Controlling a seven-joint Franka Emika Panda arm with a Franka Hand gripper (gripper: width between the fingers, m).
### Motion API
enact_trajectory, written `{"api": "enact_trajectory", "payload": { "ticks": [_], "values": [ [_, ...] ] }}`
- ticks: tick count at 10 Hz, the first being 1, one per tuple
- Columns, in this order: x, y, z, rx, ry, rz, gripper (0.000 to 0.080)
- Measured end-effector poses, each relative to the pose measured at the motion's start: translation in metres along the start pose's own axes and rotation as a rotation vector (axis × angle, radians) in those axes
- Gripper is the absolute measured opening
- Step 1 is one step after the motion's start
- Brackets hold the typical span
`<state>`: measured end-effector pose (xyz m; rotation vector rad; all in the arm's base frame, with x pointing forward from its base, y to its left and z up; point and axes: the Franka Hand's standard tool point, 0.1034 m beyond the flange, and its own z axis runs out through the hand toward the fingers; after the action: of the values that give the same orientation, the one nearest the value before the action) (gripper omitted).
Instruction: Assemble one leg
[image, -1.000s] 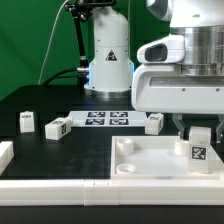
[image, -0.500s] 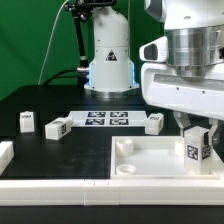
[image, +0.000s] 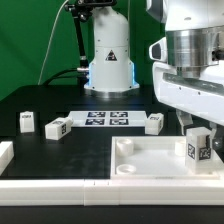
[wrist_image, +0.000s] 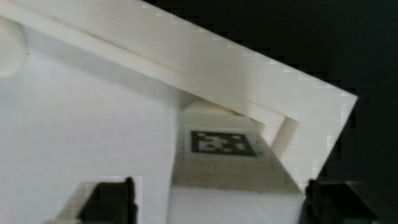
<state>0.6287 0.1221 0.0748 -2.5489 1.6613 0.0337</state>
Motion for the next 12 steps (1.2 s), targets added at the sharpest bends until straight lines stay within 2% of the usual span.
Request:
{"api": "enact_trajectory", "payload": {
  "ticks": [1, 2, 3, 5, 9, 12],
  "values": [
    [-0.001, 0.0, 0.0, -0.007, -0.003, -0.061, 0.0605],
    [-0.001, 0.0, 0.0, -0.013, 0.001, -0.2, 0.0605],
    [-0.002, -0.001, -0.001, -0.02, 0.005, -0.32, 0.064],
    [-0.004, -0.003, -0.001, -0.033, 0.022, -0.557, 0.0647],
    [-0.015, -0.008, -0.002, -0.075, 0.068, -1.038, 0.0649],
    [-0.004, -0.005, -0.001, -0.092, 0.053, -1.311, 0.0649]
  ]
}}
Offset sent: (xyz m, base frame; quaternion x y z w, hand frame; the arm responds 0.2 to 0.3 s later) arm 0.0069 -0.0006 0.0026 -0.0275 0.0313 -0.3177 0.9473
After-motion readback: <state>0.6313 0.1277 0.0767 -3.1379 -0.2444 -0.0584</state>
